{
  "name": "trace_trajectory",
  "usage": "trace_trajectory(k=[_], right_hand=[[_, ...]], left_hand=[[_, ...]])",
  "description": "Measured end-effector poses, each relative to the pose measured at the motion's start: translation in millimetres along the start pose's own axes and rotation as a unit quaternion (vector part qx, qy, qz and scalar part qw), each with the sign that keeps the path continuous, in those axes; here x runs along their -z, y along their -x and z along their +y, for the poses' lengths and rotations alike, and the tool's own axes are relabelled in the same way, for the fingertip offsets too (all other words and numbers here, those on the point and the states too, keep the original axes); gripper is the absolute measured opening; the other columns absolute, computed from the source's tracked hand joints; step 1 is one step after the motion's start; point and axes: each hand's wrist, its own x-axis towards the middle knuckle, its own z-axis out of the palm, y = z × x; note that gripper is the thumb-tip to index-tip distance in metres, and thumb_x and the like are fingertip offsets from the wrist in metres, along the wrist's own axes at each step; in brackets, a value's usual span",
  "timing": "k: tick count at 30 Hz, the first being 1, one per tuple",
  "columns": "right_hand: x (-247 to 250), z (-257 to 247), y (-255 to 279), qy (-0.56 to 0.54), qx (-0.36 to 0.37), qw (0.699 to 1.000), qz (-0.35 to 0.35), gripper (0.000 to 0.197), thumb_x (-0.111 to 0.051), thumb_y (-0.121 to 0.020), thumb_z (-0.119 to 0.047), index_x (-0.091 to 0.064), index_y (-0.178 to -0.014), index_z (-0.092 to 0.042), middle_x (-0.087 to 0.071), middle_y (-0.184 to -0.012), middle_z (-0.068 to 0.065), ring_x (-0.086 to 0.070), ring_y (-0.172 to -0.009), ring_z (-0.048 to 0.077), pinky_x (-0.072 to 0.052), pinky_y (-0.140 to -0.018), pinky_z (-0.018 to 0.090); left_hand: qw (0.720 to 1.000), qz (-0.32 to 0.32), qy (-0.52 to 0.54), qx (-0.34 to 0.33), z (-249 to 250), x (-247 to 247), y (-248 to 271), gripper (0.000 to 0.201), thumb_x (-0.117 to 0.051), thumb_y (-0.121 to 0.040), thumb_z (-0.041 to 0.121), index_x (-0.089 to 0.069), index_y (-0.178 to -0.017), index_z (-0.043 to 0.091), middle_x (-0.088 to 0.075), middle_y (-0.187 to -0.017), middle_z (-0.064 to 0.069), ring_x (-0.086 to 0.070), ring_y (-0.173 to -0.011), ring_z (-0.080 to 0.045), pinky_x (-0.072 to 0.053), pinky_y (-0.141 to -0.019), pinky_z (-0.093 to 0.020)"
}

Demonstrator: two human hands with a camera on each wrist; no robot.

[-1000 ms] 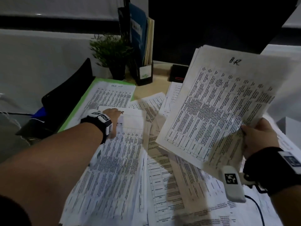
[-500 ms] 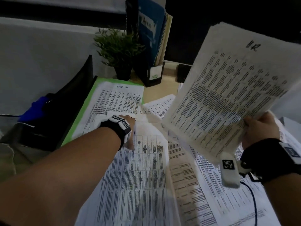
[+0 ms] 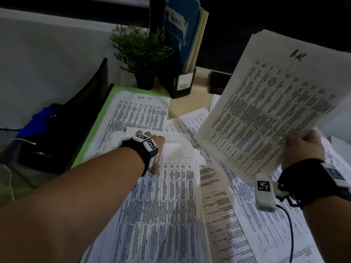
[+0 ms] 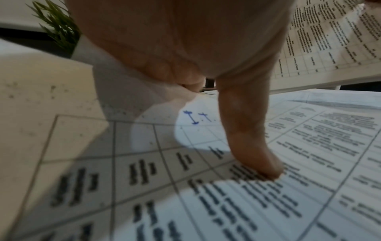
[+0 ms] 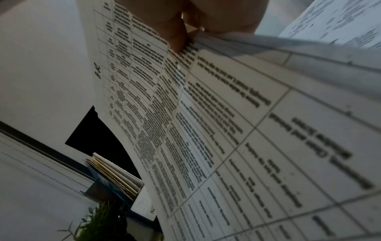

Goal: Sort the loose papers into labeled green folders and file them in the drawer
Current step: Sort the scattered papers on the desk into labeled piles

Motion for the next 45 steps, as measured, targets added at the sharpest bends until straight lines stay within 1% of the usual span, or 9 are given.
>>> trace_trajectory(k=[6,10,13,21,26,30,37,41,45], right_hand=[[-2,1,-3,0.023,0.018,0.999,0.021,0.034,-0.048,-0.084,-0.001,-0.062,-0.111,-0.015,-0.066,-0.101,-0.004,-0.063,-0.092,0.016,-0.052,-0.08,0.024],[-4,-3,-2,-0.001,0.019,1.0,0.023,0.036,-0.045,-0.085,0.0,-0.061,-0.114,-0.014,-0.064,-0.102,-0.005,-0.06,-0.091,0.011,-0.047,-0.074,0.014],[-7,-1,1,-0.033,0.009,0.999,0.011,0.036,-0.047,-0.086,0.0,-0.062,-0.113,-0.019,-0.065,-0.09,-0.015,-0.064,-0.074,-0.006,-0.052,-0.066,0.012],[-33,9,13,-0.086,-0.027,0.994,-0.059,0.029,-0.045,-0.094,0.002,-0.05,-0.122,0.001,-0.057,-0.108,0.005,-0.056,-0.082,0.014,-0.048,-0.054,0.004],[-45,8,8,-0.079,-0.032,0.995,-0.054,0.03,-0.046,-0.093,0.001,-0.051,-0.123,-0.004,-0.06,-0.112,0.002,-0.058,-0.095,0.016,-0.054,-0.067,0.013],[-44,5,5,-0.079,-0.021,0.995,-0.052,0.032,-0.045,-0.093,0.004,-0.053,-0.122,-0.005,-0.06,-0.11,0.002,-0.059,-0.093,0.015,-0.055,-0.069,0.014],[-44,13,1,-0.089,-0.029,0.994,-0.051,0.027,-0.045,-0.093,0.004,-0.053,-0.113,-0.013,-0.06,-0.109,0.003,-0.06,-0.095,0.019,-0.052,-0.086,0.032],[-43,18,-4,-0.044,-0.024,0.997,-0.056,0.026,-0.048,-0.093,0.0,-0.053,-0.087,-0.025,-0.062,-0.1,-0.001,-0.062,-0.091,0.02,-0.053,-0.083,0.035],[-39,14,-12,-0.091,-0.028,0.994,-0.047,0.034,-0.046,-0.091,0.004,-0.057,-0.082,-0.027,-0.064,-0.089,-0.011,-0.063,-0.086,0.014,-0.052,-0.082,0.034]], left_hand=[[0.999,0.016,-0.014,-0.041,3,0,6,0.075,-0.084,-0.055,0.054,-0.049,-0.114,0.024,-0.05,-0.115,0.002,-0.047,-0.109,-0.024,-0.033,-0.094,-0.045],[0.994,0.067,0.07,-0.048,12,-15,21,0.041,-0.076,-0.075,0.03,-0.041,-0.095,0.027,-0.059,-0.084,0.008,-0.058,-0.076,-0.013,-0.036,-0.091,-0.038],[0.985,0.144,0.086,-0.044,13,-28,33,0.025,-0.064,-0.085,0.02,-0.042,-0.094,0.03,-0.057,-0.082,0.013,-0.057,-0.074,-0.011,-0.038,-0.096,-0.04],[0.969,0.198,0.138,-0.06,-4,-36,55,0.02,-0.058,-0.089,0.023,-0.064,-0.101,0.037,-0.055,-0.113,0.018,-0.048,-0.111,-0.008,-0.021,-0.11,-0.038],[0.989,0.108,0.086,-0.051,-10,-30,34,0.037,-0.067,-0.081,0.036,-0.06,-0.118,0.038,-0.018,-0.157,0.004,-0.012,-0.145,-0.019,-0.002,-0.117,-0.043],[0.99,0.065,0.114,-0.047,-16,-23,18,0.074,-0.079,-0.067,0.044,-0.046,-0.132,0.032,-0.037,-0.143,0.009,-0.041,-0.126,-0.016,-0.03,-0.106,-0.039],[0.994,0.065,0.071,-0.043,-11,-13,12,0.081,-0.083,-0.056,0.045,-0.041,-0.124,0.036,-0.049,-0.119,0.01,-0.052,-0.11,-0.017,-0.03,-0.096,-0.042],[0.996,0.077,0.054,0.002,-8,-7,21,0.097,-0.083,-0.058,0.047,-0.026,-0.135,0.036,-0.054,-0.122,0.002,-0.044,-0.111,-0.024,-0.03,-0.091,-0.038],[0.989,0.109,0.098,-0.018,-14,-10,31,0.053,-0.066,-0.074,0.051,-0.047,-0.123,0.04,-0.053,-0.109,0.017,-0.038,-0.11,-0.017,-0.024,-0.094,-0.041]])
